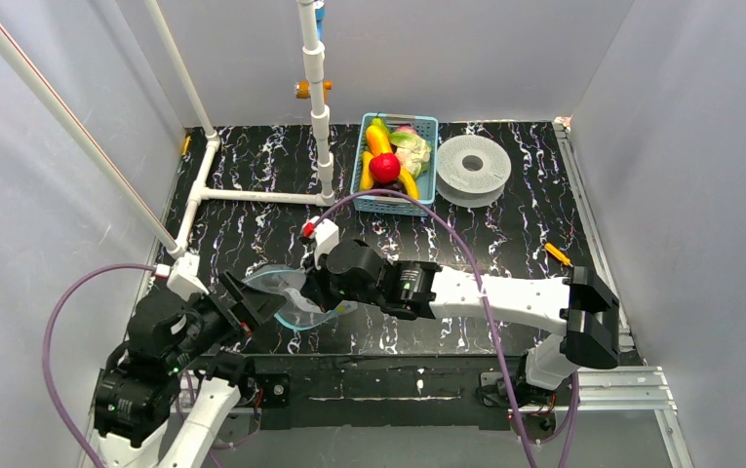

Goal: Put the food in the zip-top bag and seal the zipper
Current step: Open the zipper of the food storage bag at the center of the board, then pick up the fake fruit from the bin, then place the fake fruit in the zipper food storage bag.

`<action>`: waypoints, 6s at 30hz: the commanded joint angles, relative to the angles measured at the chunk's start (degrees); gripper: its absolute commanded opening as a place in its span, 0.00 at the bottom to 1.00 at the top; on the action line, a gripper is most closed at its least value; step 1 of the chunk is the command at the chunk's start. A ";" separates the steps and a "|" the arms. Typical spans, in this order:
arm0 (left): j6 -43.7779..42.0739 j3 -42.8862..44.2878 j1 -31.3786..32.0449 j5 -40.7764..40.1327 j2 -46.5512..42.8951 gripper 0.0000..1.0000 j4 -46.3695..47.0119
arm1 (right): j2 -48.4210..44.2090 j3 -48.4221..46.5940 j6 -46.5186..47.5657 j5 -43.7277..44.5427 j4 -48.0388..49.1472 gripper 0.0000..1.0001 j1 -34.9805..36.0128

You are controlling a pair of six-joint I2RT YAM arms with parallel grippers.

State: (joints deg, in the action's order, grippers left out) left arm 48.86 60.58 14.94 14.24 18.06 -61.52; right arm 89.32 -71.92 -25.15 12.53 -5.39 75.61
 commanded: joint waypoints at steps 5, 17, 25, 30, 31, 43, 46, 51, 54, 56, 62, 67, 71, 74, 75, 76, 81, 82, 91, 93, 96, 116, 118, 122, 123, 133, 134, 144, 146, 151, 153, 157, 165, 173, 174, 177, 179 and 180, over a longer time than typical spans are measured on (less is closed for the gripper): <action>5.32 -10.70 0.17 3.47 -2.11 0.60 5.28 | 2.83 -6.81 -2.45 -4.07 6.28 0.01 0.35; -4.02 3.17 0.10 -10.67 -0.18 0.02 -2.80 | 3.93 -10.61 -7.43 -8.84 8.53 0.01 -1.41; -17.66 25.42 0.13 -18.39 21.51 0.00 -12.38 | 11.53 -14.99 -26.87 -31.99 17.66 0.01 -5.14; -21.08 20.80 0.09 -14.30 33.40 0.00 -8.25 | 13.77 -5.72 -38.28 -37.05 25.01 0.01 -10.13; -21.38 19.49 0.10 -12.29 35.62 0.00 -7.42 | 14.06 -2.29 -40.49 -37.95 28.36 0.01 -11.54; -19.63 4.21 0.11 -3.94 41.72 0.02 10.92 | 11.33 4.67 -32.46 -34.44 21.20 0.01 -15.84; -19.35 1.72 0.21 -5.55 38.79 0.15 13.02 | 10.32 5.97 -32.00 -33.85 22.71 0.01 -15.83; -18.54 -2.08 0.36 -8.00 31.50 0.42 13.26 | 9.51 5.97 -32.55 -31.82 22.93 0.01 -15.85; -16.80 -4.50 0.51 -6.91 27.23 0.51 12.96 | 8.89 5.96 -33.82 -31.63 23.93 0.01 -15.69; -16.01 -5.98 0.57 -5.17 24.80 0.56 13.60 | 8.41 5.88 -33.74 -30.66 23.63 0.01 -15.55; -12.47 -9.51 0.77 -0.49 23.08 0.66 16.76 | 7.14 4.55 -29.17 -25.84 18.24 0.01 -14.34; -9.10 -9.29 1.98 -4.62 23.18 0.68 16.71 | 6.49 2.97 -23.76 -20.44 14.69 0.01 -11.50; -2.67 -10.70 2.22 -5.96 21.26 0.68 18.47 | 5.62 1.44 -19.53 -16.24 11.61 0.01 -9.59; -0.36 -11.88 2.38 -4.16 22.10 0.61 19.04 | 4.59 0.88 -17.01 -12.99 9.83 0.01 -8.23; -0.28 -12.23 2.42 -3.71 22.15 0.57 19.02 | 4.44 0.82 -16.62 -12.08 9.45 0.01 -7.99; -0.17 -12.65 2.64 -3.54 21.77 0.53 19.06 | 4.38 0.88 -16.49 -11.09 9.29 0.01 -7.86; -0.19 -15.90 2.84 -5.35 15.25 0.38 18.21 | 4.86 0.71 -16.51 -9.96 9.61 0.01 -7.80; -0.70 -16.39 2.82 -5.95 14.52 0.32 18.19 | 5.08 0.32 -16.39 -9.91 9.54 0.01 -7.79; -20.75 -9.20 2.82 -19.99 20.38 0.00 15.15 | 4.37 4.32 -20.44 -14.12 11.42 0.01 -12.65; -25.64 -8.00 2.83 -20.30 22.36 0.00 16.31 | 4.54 5.09 -20.62 -14.81 11.55 0.01 -13.36; -29.72 -10.30 2.88 -18.10 22.99 0.00 20.66 | 4.93 5.21 -18.32 -15.31 12.02 0.07 -13.39; -32.47 -16.49 2.80 -16.20 25.16 0.00 26.87 | -2.99 1.51 -4.97 -15.80 -1.01 0.86 -34.48; -32.37 -16.46 2.77 -16.08 25.17 0.00 26.72 | 0.18 -1.98 -4.41 -15.56 -2.42 0.92 -37.72; -32.18 -16.70 2.77 -15.41 24.67 0.00 26.90 | 8.41 -11.80 1.70 -6.96 -6.77 0.98 -40.81; -32.16 -16.72 2.85 -15.23 24.70 0.00 26.97 | 10.67 -14.60 3.42 -5.10 -7.78 0.98 -41.33; -32.33 -16.65 2.83 -14.26 26.14 0.00 27.35 | 29.43 -35.15 16.12 -0.09 -11.65 0.98 -42.90; -32.34 -16.63 2.86 -14.24 26.48 0.00 27.49 | 30.96 -36.93 16.81 -0.73 -11.96 0.98 -42.92; -32.86 -16.21 2.77 -11.68 30.63 0.00 28.09 | 37.60 -42.28 16.04 -3.79 -13.02 0.84 -42.92; -32.99 -15.92 2.75 -10.91 31.45 0.00 28.65 | 36.78 -41.45 16.53 -4.13 -12.99 0.74 -42.92; -36.07 -8.53 2.81 -6.95 36.47 0.00 28.41 | 31.33 -38.33 17.48 -3.24 -12.94 0.50 -42.97; -37.50 -4.63 2.90 -7.05 39.25 0.00 26.51 | 28.48 -36.40 17.54 -2.85 -13.02 0.45 -42.92; -36.66 -9.89 2.83 -7.23 38.52 0.00 31.93 | 21.66 -32.01 15.36 -2.97 -14.69 0.26 -42.96; -36.41 -14.70 3.42 -7.95 30.67 0.00 32.93 | 4.74 -11.06 3.11 -21.56 -7.13 0.23 -42.32; -39.01 -13.97 5.61 -9.29 30.46 0.00 30.76 | -1.53 -4.56 -6.78 -34.64 1.02 0.24 -33.75; -39.16 -14.11 6.37 -10.03 29.79 0.00 30.76 | -1.67 -4.47 -7.18 -35.39 2.10 0.25 -32.12; -39.79 -14.45 8.68 -12.12 27.44 0.00 30.75 | -0.08 -6.29 -7.47 -37.31 3.34 0.25 -28.04; -40.02 -14.67 9.86 -13.06 26.10 0.00 30.95 | 1.83 -6.38 -8.64 -38.13 4.19 0.25 -26.22; -40.14 -14.77 10.19 -13.31 25.53 0.00 31.08 | 2.57 -5.87 -9.51 -38.84 4.70 0.25 -25.68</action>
State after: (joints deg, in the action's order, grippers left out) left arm 10.39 45.67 23.40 3.81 46.57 -30.17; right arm 90.80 -76.29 -30.98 -21.04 -7.05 47.51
